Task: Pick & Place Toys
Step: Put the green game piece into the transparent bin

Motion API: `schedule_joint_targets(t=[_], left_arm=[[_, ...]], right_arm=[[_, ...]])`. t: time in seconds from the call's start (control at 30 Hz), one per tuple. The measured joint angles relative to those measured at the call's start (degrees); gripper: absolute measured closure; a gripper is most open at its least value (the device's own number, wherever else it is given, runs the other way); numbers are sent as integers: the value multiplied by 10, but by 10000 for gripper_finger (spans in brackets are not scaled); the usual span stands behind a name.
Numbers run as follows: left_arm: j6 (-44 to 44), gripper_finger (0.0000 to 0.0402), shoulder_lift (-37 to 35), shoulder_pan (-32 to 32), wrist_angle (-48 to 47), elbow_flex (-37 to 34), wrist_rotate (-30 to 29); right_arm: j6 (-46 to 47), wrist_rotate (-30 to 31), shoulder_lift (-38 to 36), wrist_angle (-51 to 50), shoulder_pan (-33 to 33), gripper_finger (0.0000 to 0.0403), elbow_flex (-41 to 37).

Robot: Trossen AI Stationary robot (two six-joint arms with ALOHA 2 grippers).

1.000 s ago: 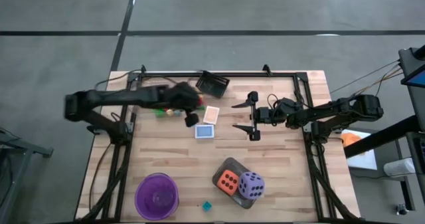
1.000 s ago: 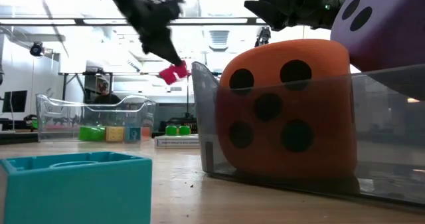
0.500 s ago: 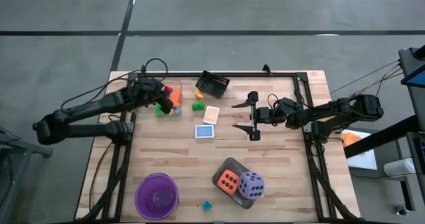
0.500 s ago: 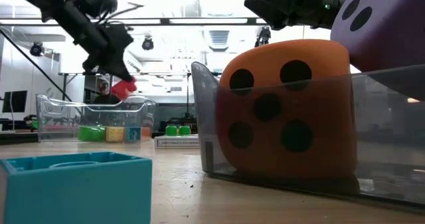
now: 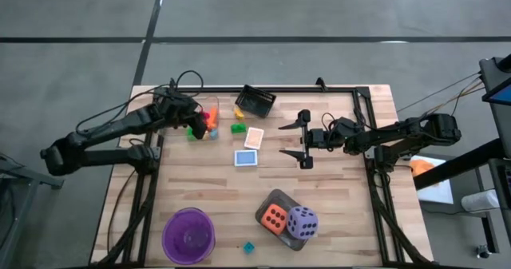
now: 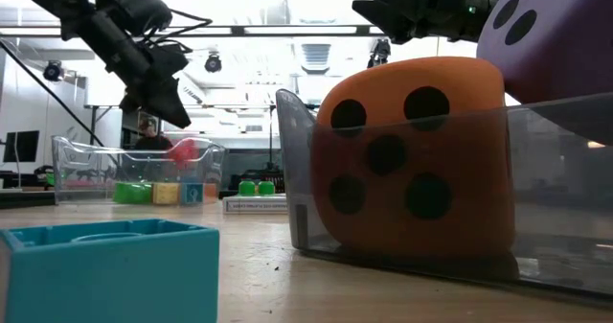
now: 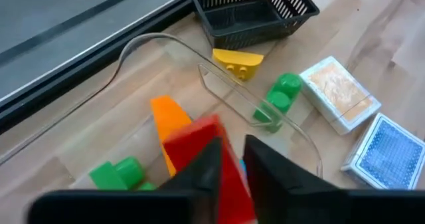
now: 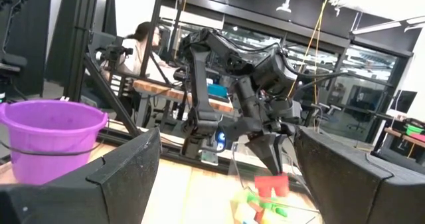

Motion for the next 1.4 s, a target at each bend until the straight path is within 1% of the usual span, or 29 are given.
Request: schedule_joint_targets(t=[0.2,0.27,0.37,0.47,0.63,0.83,1.0,1.2,1.27,1.4], left_arm=[[12,207,0,0,-1,1,1],[14,170,0,0,-3,6,10],[19,127,0,-4,8,24,28],[30,101,7,-25,27,41,37],[42,88,59,-77,30,81,39],[55,87,173,-122,28,144,36],[74,87,282,-128,-3,215,31],[92,87,404,-127,-83,309,7],[99,87,437,-127,-103,335,5],[113,87,486,-127,-112,367,3]], right_arm=[[0,0,0,0,0,64,0],[0,0,0,0,0,64,0],[0,0,0,0,0,64,0],[-1,0,0,0,0,64,0],[-3,0,0,0,0,64,0],[-4,0,0,-1,0,64,0],[-8,0,0,-3,0,64,0],[-12,0,0,-9,0,64,0],[-15,0,0,-13,0,64,-1],[-17,0,0,-14,0,64,-1]])
